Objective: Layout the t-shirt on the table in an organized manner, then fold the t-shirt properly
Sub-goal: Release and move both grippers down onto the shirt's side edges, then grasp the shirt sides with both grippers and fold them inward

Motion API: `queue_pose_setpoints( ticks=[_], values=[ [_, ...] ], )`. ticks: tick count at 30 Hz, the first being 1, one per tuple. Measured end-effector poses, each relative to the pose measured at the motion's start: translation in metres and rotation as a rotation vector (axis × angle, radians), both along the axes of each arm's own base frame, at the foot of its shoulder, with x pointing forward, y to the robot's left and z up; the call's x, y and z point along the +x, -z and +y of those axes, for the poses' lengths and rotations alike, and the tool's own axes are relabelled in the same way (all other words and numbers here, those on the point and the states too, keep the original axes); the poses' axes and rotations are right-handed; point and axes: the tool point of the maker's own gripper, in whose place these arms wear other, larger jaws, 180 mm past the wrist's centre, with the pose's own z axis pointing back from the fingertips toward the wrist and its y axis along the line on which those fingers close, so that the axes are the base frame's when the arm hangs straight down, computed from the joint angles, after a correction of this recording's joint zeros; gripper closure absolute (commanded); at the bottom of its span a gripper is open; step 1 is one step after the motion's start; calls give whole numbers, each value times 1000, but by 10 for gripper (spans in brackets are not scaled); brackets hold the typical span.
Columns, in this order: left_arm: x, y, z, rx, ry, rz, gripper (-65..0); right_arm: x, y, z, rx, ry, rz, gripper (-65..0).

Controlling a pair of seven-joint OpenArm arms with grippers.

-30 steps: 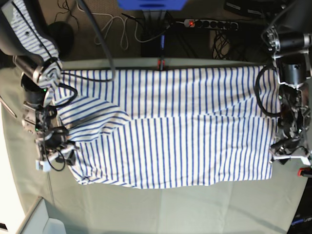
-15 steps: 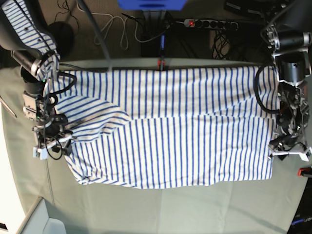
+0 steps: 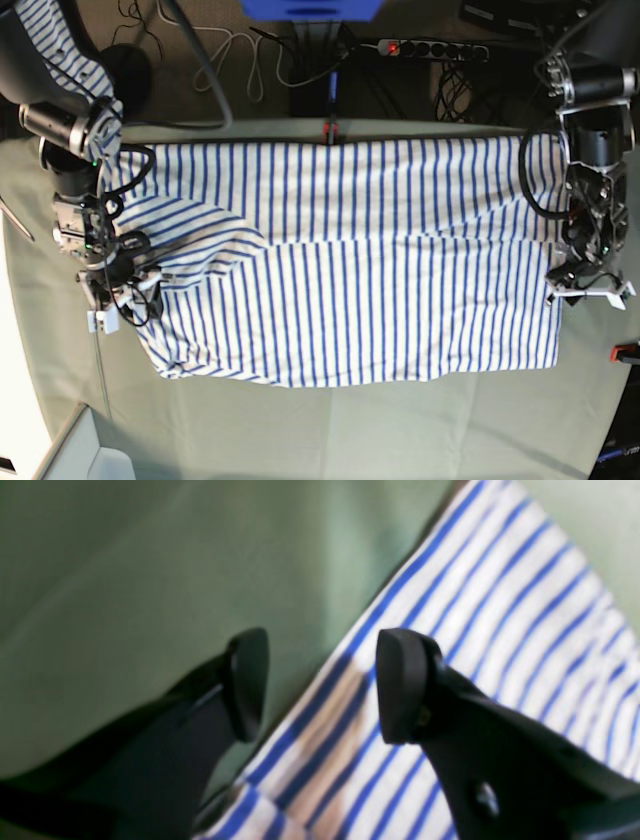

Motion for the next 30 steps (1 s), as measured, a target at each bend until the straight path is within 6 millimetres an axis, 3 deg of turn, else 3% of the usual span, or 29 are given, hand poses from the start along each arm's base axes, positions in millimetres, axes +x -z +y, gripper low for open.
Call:
queue_pose_setpoints(
  ticks=[5,12,16,18,21,30],
  values=[
    [7,2,-1,11,10,23,-336,0,0,0,0,0,0,-229],
    [31,-10,-19,144,157,57,-337,0,0,0,0,0,0,-229],
    [33,-7,-28,149,167,44,-337,0,0,0,-1,-1,1,-229],
    [31,-5,-23,180,144,16,-337,0,0,0,0,-1,1,-229],
    [13,19,-17,203,139,47,-337,-1,0,0,0,-1,-1,-229],
    [24,21,-45,195,318,-31,-337,-4,2,-1,4,6,-5,-229]
  ],
)
